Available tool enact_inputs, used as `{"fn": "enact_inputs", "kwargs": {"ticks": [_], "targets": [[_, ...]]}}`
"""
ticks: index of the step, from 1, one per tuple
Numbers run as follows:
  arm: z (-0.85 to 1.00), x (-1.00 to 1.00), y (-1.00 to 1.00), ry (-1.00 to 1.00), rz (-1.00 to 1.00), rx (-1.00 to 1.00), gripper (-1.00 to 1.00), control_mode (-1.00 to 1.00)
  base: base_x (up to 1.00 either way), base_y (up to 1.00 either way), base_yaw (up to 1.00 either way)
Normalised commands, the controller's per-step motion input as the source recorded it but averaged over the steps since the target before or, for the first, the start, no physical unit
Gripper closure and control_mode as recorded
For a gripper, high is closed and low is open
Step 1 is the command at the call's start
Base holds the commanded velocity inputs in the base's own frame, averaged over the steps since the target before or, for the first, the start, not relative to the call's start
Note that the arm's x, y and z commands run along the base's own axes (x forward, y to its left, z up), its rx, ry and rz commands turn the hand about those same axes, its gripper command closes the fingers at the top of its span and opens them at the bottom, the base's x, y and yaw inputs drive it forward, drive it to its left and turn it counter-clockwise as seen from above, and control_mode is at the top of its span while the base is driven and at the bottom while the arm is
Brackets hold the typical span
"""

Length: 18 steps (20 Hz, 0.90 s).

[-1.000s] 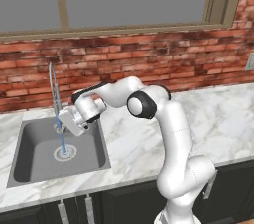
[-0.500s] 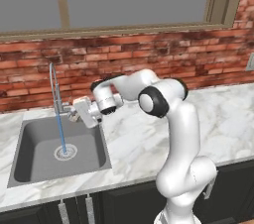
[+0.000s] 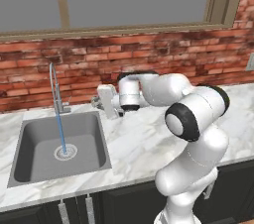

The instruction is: Take the fish out of the fridge, briefly rinse it in the sink, and place it on the tray next to the sink.

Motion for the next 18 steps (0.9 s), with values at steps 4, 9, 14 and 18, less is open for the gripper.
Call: {"fn": "enact_inputs", "kwargs": {"ticks": [4,9,14,18], "targets": [[1.00,-0.38,-0.20,-0.08,-0.38,-0.10,1.00,-1.00,0.00,0.00,0.00],[1.00,-0.41,-0.14,0.00,-0.30,-0.20,1.00,-1.00,0.00,0.00,0.00],[1.00,-0.50,-0.44,0.00,-0.23,-0.34,1.00,-1.00,0.00,0.00,0.00],[0.91,-0.35,-0.41,0.05,-0.23,-0.40,1.00,-1.00,0.00,0.00,0.00]]}}
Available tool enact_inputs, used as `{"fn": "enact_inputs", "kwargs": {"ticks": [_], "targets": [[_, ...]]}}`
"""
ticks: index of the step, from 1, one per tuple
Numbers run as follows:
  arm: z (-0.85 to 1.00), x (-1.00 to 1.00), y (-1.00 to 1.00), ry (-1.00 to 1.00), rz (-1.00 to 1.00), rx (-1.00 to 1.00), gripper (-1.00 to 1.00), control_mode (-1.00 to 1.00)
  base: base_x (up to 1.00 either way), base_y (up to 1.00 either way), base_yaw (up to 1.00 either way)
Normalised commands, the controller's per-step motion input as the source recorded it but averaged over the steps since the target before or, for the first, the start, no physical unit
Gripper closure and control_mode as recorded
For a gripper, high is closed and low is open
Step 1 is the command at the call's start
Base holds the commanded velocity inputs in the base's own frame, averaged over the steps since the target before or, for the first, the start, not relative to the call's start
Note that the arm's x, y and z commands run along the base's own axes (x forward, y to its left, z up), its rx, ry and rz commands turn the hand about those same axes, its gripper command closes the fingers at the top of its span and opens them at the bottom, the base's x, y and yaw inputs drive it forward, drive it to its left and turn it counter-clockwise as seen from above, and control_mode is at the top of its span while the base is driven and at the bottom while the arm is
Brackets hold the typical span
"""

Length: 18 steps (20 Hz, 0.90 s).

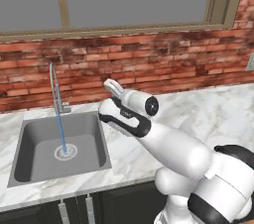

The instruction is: Take the fish out of the fridge, briefly rinse it in the sink, and place it on the tray next to the sink.

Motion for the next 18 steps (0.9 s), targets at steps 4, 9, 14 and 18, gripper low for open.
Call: {"fn": "enact_inputs", "kwargs": {"ticks": [4,9,14,18], "targets": [[0.68,-0.06,-0.18,0.19,-0.24,-0.47,1.00,-1.00,0.00,0.00,0.00],[0.21,-0.02,-0.11,0.10,-0.16,-0.09,1.00,-1.00,0.00,0.00,0.00],[0.00,-0.02,0.00,0.00,0.00,0.00,1.00,-1.00,0.00,0.00,0.00],[0.01,-0.56,-0.31,0.17,0.00,0.00,1.00,-1.00,0.00,0.00,0.00]]}}
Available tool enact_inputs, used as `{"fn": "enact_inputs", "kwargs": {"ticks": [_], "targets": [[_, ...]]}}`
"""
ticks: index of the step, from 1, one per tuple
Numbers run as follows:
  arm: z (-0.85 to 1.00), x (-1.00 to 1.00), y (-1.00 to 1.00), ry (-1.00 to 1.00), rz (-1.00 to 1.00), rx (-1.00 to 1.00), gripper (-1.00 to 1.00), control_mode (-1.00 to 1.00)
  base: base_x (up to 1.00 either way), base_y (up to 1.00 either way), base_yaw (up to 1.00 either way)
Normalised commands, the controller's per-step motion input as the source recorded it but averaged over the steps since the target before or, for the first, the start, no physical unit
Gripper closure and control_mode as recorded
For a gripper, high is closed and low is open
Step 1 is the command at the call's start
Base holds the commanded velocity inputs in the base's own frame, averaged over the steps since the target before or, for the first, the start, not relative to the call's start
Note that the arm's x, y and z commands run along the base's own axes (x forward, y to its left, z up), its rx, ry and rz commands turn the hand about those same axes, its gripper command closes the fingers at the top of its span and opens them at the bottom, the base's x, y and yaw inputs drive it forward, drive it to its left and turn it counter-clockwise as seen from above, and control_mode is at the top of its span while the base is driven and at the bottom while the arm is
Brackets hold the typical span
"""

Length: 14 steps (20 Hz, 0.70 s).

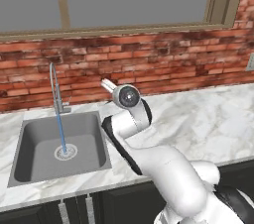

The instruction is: Take the fish out of the fridge, briefly rinse it in the sink, and place it on the tray next to the sink.

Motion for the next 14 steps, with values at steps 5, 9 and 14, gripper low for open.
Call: {"fn": "enact_inputs", "kwargs": {"ticks": [5,9,14], "targets": [[0.10,-1.00,-0.82,0.18,0.00,0.00,1.00,-1.00,0.00,0.00,0.00],[0.58,-0.88,-0.59,0.16,-0.07,0.00,1.00,-1.00,0.00,0.00,0.00],[0.71,-0.70,-0.37,0.19,-0.12,-0.02,1.00,-1.00,0.00,0.00,0.00]]}}
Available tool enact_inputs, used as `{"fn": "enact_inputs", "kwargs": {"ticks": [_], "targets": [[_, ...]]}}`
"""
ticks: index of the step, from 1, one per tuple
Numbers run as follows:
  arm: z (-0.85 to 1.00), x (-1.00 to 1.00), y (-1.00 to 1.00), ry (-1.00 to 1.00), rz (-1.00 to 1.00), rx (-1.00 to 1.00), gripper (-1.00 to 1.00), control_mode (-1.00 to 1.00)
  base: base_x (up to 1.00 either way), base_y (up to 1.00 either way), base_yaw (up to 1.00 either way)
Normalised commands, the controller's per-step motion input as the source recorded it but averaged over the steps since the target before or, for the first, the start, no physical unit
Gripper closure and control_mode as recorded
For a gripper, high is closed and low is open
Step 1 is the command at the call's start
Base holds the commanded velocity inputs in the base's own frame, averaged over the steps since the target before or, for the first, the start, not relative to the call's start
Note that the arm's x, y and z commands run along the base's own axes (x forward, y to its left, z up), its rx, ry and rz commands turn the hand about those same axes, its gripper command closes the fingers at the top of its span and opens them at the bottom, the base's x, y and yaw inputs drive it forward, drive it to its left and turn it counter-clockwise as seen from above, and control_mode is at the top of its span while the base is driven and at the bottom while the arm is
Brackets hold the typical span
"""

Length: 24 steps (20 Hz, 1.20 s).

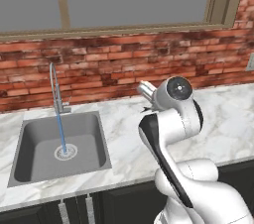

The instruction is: Take the fish out of the fridge, briefly rinse it in the sink, and place it on the tray next to the sink.

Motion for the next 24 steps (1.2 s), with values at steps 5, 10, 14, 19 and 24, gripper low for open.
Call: {"fn": "enact_inputs", "kwargs": {"ticks": [5,10,14,19,24], "targets": [[0.68,-0.57,-0.55,0.00,-0.01,0.03,1.00,-1.00,0.00,0.00,0.00],[0.22,-0.01,-0.02,0.05,0.00,0.00,1.00,-1.00,0.00,0.00,0.00],[-0.11,-0.54,-0.14,0.04,0.00,0.00,1.00,1.00,-0.25,-0.04,0.00],[0.00,0.00,0.00,0.00,0.00,0.00,1.00,1.00,-1.00,-0.01,0.00],[0.00,0.00,0.00,0.00,0.00,0.00,1.00,1.00,-0.90,0.61,-0.01]]}}
